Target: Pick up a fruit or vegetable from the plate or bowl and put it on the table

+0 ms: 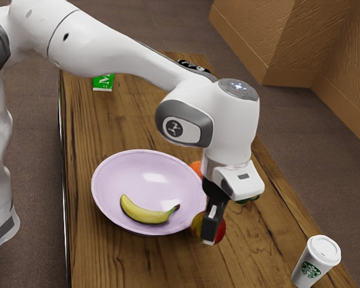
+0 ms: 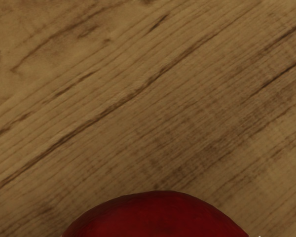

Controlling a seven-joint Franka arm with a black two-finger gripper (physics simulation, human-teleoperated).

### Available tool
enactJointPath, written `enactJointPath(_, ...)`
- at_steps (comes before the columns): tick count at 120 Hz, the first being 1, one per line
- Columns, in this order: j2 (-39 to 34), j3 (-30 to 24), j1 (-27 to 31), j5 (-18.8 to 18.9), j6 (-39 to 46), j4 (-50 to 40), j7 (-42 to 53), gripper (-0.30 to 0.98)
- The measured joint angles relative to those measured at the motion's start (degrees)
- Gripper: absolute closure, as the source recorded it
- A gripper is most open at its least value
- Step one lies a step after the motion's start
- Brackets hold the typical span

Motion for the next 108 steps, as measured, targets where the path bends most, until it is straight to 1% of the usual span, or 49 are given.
enactJointPath(16,-0.2,0.1,-0.8,0.8,-0.8,-1.2,-2.2,0.21)
enactJointPath(31,-0.5,0.1,-2.7,1.1,-2.2,-1.3,-4.4,0.2)
enactJointPath(52,0.4,-0.1,-7.0,1.2,-2.9,-1.0,-7.1,0.2)
enactJointPath(70,2.9,-0.1,-10.9,1.2,-1.9,-0.7,-8.9,0.21)
enactJointPath(108,6.8,-0.1,-11.1,2.7,4.1,-0.3,-11.2,0.2)
